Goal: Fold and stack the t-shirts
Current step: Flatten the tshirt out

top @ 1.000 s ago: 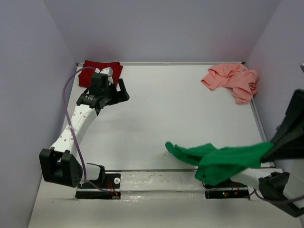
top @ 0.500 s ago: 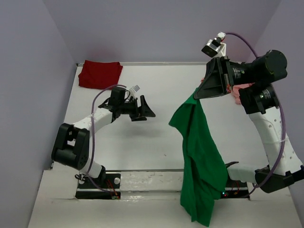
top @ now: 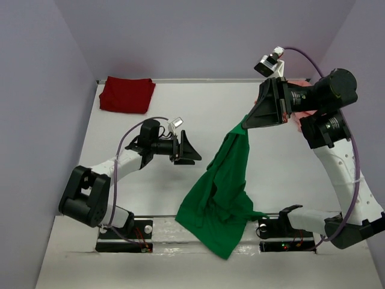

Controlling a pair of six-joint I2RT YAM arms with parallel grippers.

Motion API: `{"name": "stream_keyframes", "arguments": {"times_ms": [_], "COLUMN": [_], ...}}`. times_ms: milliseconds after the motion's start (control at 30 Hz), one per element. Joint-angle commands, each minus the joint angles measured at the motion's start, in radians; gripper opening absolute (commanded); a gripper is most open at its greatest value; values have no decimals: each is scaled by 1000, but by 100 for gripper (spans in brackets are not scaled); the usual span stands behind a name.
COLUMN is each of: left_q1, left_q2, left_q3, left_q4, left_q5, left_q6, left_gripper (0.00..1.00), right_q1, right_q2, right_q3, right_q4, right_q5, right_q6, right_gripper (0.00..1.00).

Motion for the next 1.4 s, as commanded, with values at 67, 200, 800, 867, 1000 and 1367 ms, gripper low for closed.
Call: {"name": "stream_keyframes", "arguments": {"times_ms": [67,200,800,867,1000,1367], "left_q1": [119,292,245,227,147,-201], "left_q2": [-207,-354,-595,-633,-655,-588], "left_q3": [-35,84,-29,-42,-75,-79], "left_q4": [-240,-594,-673,-652,-636,-820], "left_q5": [-140,-411,-462,-442,-428,-647], "left_q6": [34,191,267,261,244,177], "left_gripper": [96,96,95,93,93,89], "right_q1": [-16,-26,-53,-53,-53,-72], "right_q2": [50,105,602,657,734,852], "right_q3": [-43,-78,113,180,268,345], "right_q4": [12,-46,-53,-53,-53,-51], "right_q5": [91,158,211,196,169,140], "right_q6": [-75,-175,-342,-339,-330,-330], "right_gripper": [0,0,0,0,0,0]}}
